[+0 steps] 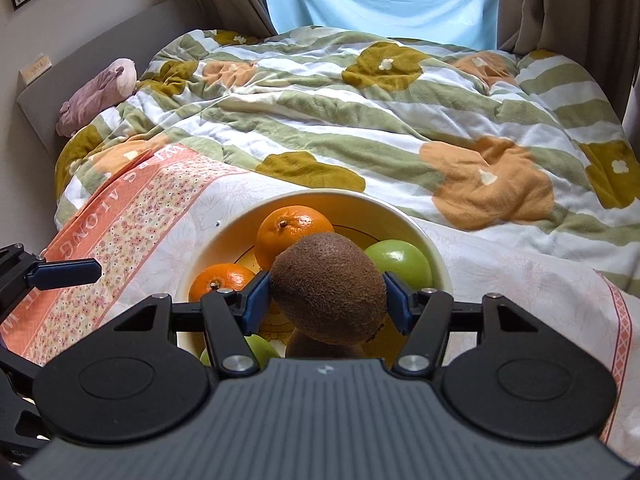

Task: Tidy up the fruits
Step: 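Lower the kiwi into the bowl and open the right tool, then withdraw both tools from the bowl toward the tomatoes and tangerines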

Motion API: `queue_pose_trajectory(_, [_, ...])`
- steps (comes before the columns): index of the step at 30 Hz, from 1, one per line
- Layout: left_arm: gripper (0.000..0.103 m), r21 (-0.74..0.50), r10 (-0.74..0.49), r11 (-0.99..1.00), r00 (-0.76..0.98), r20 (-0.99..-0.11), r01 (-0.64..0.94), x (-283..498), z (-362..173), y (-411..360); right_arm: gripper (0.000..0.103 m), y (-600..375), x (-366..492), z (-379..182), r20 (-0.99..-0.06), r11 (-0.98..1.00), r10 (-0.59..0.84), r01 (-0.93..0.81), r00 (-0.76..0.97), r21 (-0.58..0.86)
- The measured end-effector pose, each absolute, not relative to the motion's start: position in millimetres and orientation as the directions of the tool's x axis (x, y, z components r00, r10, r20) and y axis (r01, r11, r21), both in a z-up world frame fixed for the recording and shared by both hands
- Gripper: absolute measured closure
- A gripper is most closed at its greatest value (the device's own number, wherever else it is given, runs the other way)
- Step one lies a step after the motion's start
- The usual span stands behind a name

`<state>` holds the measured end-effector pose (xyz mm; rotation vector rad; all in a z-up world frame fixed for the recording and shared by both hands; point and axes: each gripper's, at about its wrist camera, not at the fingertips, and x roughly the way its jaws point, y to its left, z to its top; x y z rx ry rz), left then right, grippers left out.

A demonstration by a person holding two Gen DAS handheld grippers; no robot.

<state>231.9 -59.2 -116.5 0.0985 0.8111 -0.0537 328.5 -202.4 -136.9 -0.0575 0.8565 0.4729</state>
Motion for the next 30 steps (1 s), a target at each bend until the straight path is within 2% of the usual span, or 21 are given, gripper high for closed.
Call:
queue_pose_trajectory(1, [0.007,0.068,-0.009,0.994,0.686,-0.727,0.085,231,-118,-59,0.027,-200,328,-137,-0.736,0.892,0.377,-0.434,0.562,0.125])
queue_pose_trajectory(3, [0.007,0.070,-0.006,0.994,0.683,-0.731,0.083,231,-119,-60,0.020,-199,326,-138,-0.730,0.892,0.374,-0.437,0.572,0.115])
queue_pose_trajectory(4, [0.007,0.070,-0.005,0.994,0.681,-0.733,0.082,230,-120,-60,0.007,-199,326,-138,-0.731,0.889,0.380,-0.441,0.567,0.121])
queue_pose_trajectory(5, [0.007,0.069,-0.004,0.994,0.679,-0.734,0.081,230,-120,-60,0.000,-199,326,-138,-0.731,0.888,0.386,-0.441,0.563,0.130])
queue_pose_trajectory(14, [0.007,0.065,-0.008,0.994,0.672,-0.740,0.083,225,-123,-59,0.000,-215,317,-136,-0.704,0.895,0.414,-0.400,0.577,0.198])
queue_pose_trajectory(30, [0.007,0.025,-0.039,0.996,0.708,-0.705,0.080,202,-96,-55,0.000,-225,284,-96,-0.672,0.913,0.388,-0.363,0.631,0.186])
